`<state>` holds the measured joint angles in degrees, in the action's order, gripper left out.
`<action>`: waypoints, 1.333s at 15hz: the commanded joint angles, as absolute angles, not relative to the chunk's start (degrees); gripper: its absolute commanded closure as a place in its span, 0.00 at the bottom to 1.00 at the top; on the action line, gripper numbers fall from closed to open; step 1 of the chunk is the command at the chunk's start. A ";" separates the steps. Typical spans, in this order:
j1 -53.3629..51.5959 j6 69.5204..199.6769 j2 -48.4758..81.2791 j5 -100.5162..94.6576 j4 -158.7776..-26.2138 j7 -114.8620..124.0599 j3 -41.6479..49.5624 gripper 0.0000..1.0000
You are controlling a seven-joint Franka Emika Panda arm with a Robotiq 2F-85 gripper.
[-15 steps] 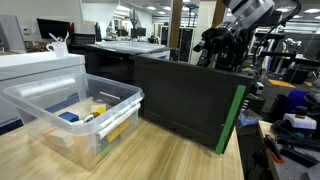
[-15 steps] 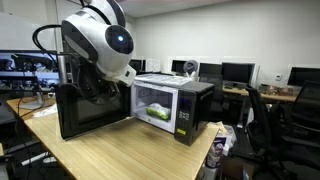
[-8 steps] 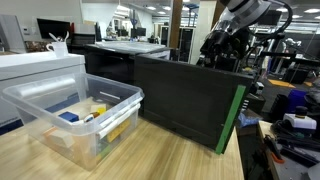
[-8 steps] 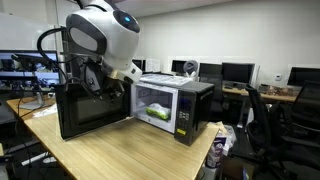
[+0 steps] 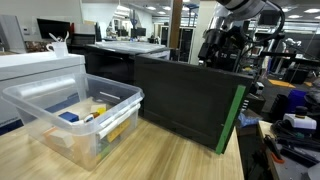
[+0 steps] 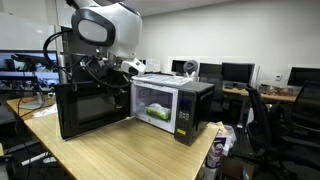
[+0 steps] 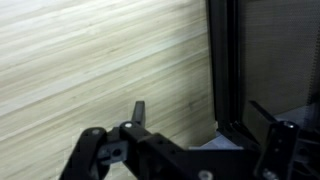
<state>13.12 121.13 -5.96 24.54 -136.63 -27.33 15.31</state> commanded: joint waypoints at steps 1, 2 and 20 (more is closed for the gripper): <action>12.90 122.85 -5.05 19.59 -135.70 -21.22 14.63 0.00; 12.88 121.64 -5.88 21.94 -136.21 -24.44 15.32 0.00; 11.79 123.69 -2.77 26.56 -136.08 -24.08 14.47 0.00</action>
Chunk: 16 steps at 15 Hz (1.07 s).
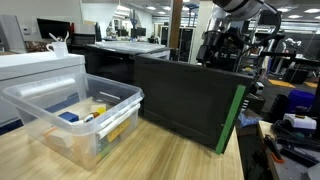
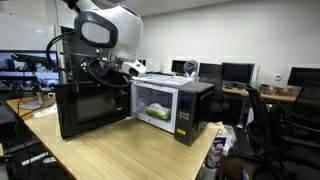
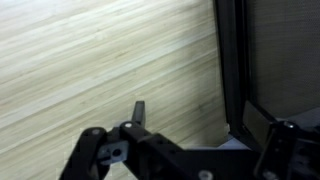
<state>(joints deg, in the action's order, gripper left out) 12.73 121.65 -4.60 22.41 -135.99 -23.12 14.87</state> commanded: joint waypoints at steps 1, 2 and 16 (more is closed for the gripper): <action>11.34 125.27 -2.27 29.09 -136.52 -24.62 14.15 0.00; 10.94 127.79 -2.05 31.02 -137.12 -25.15 13.67 0.00; 9.20 155.82 2.29 60.33 -140.69 -44.32 9.62 0.00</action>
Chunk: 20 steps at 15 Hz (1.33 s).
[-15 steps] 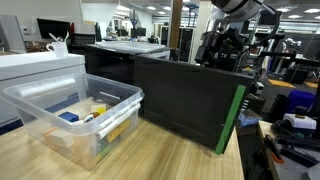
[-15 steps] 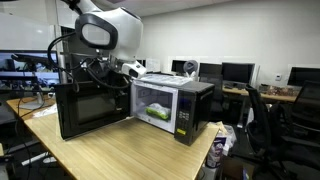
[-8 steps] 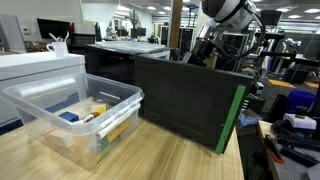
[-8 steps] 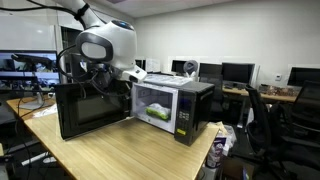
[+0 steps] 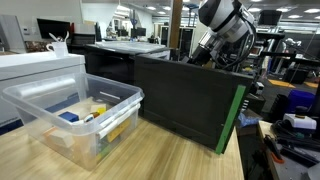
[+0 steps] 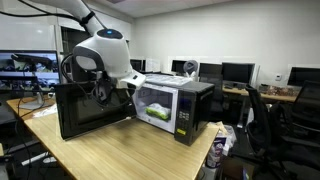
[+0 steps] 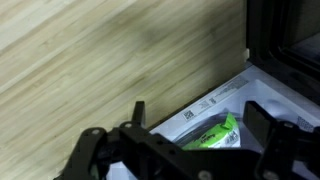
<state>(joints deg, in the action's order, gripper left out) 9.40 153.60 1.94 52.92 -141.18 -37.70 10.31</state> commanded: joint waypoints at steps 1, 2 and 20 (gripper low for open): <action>9.29 155.43 2.42 62.90 -140.23 -46.58 9.54 0.00; 9.35 154.95 2.55 65.77 -139.68 -49.37 9.47 0.00; 9.64 147.94 4.89 73.53 -134.71 -51.98 9.59 0.00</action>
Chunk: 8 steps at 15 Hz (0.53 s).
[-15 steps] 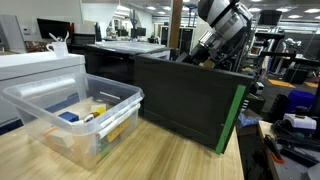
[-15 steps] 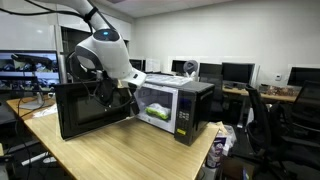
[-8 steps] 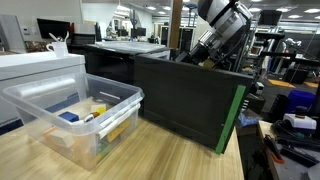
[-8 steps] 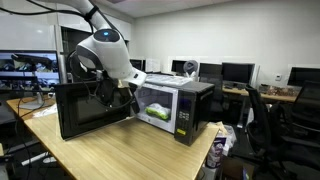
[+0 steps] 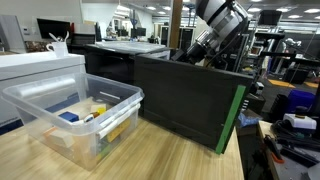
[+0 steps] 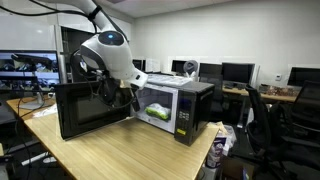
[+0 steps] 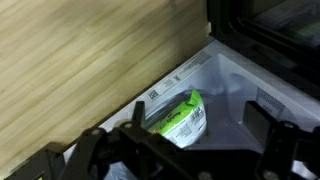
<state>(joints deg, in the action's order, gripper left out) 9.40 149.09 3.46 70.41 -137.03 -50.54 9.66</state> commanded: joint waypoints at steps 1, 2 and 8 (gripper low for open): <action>9.81 147.86 5.50 73.90 -133.65 -51.44 9.79 0.00; 10.16 147.12 6.27 74.27 -132.31 -50.93 10.11 0.00; 11.11 143.66 12.25 67.57 -126.03 -45.56 10.83 0.00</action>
<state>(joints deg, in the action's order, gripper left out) 10.38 145.88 8.72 70.84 -129.22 -48.45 10.97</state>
